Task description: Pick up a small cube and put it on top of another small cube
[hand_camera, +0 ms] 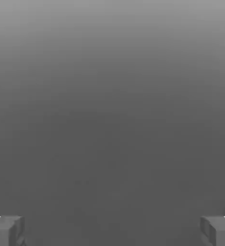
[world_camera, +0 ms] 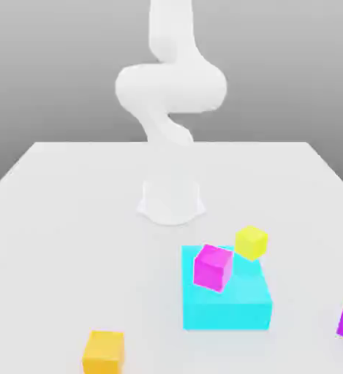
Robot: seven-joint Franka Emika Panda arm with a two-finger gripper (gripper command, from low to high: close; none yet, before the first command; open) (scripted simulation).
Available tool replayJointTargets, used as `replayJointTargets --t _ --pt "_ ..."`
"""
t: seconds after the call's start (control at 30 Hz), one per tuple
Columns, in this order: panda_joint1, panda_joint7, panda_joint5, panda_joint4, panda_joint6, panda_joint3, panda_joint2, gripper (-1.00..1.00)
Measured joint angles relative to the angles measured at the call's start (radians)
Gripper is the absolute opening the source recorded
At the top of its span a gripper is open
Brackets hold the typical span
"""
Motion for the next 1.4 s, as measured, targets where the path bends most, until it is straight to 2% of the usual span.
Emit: replayJointTargets --t 0.33,0.53,0.9,1.07,1.1,1.3,1.4 --pt "0.145 -0.124 0.04 -0.006 0.113 0.075 0.368 0.0" --pt "0.213 -0.17 0.024 -0.009 0.18 0.143 0.585 0.0" --pt "0.386 -0.162 -0.134 -0.015 0.3 0.204 0.992 0.0" --pt "0.45 -0.122 -0.208 0.012 0.416 0.157 1.174 0.0" --pt "0.458 -0.116 -0.216 0.017 0.436 0.148 1.199 -1.0" --pt "0.461 -0.112 -0.221 0.02 0.445 0.144 1.212 -1.0" --pt "0.442 -0.127 -0.2 0.006 0.393 0.168 1.147 -1.0"
